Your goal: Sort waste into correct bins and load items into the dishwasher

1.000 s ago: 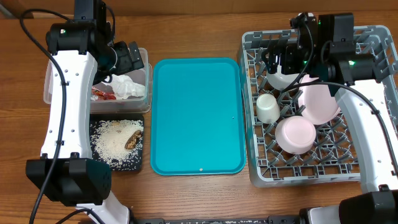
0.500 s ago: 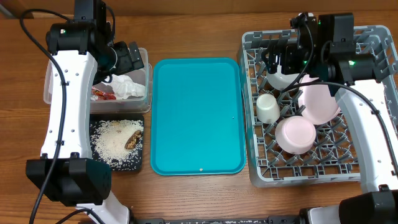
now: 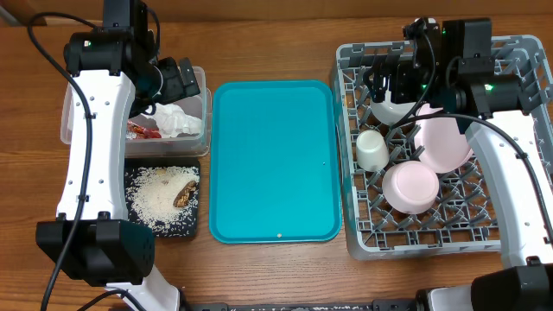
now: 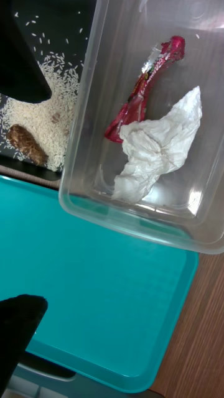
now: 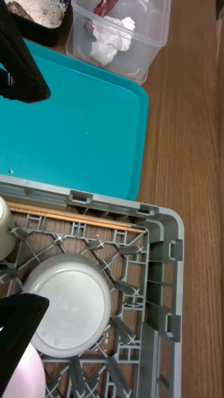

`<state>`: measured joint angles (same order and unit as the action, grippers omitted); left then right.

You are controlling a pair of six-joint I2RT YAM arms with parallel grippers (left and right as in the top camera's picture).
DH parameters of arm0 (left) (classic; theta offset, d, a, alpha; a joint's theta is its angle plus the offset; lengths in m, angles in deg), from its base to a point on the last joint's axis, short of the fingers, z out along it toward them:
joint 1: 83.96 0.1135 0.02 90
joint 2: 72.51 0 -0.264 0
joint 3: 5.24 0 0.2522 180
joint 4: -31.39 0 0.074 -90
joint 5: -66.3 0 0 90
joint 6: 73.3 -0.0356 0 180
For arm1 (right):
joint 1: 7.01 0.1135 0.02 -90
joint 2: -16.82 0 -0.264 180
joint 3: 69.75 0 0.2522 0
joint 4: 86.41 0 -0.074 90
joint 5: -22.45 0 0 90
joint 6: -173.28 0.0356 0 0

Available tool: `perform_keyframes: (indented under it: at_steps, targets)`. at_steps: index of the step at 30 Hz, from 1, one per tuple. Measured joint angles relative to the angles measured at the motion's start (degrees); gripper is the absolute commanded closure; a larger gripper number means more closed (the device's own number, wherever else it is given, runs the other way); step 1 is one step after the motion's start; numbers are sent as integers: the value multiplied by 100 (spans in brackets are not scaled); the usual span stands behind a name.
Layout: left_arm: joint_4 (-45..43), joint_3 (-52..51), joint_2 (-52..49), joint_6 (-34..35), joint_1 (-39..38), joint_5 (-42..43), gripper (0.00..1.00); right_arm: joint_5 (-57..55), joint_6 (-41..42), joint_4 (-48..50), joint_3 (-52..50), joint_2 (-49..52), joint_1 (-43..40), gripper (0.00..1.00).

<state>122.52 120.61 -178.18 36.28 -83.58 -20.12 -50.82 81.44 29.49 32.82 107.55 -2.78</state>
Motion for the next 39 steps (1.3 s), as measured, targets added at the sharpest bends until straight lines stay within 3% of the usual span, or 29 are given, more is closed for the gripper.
perform_keyframes:
  at_steps: [8, 21, 29, 34, 39]
  targets:
    - [0, 0, 0, 0, -2, 0, 0, -20, 7, 13, 0, -511, 0, 0]
    - [0, 0, 0, 0, 0, 0, 0, -48, 13, 179, 2, -3038, 0, 0]
    - [0, 0, 0, 0, 0, -2, 0, -61, 15, -227, -17, -4275, 0, 0]
    - [0, 0, 0, 0, 0, 0, 0, -66, 13, -254, -452, -5090, 0, 0]
    - [4, 0, 0, 0, 0, -2, 0, -61, 11, -168, -1585, -6026, 0, 0]
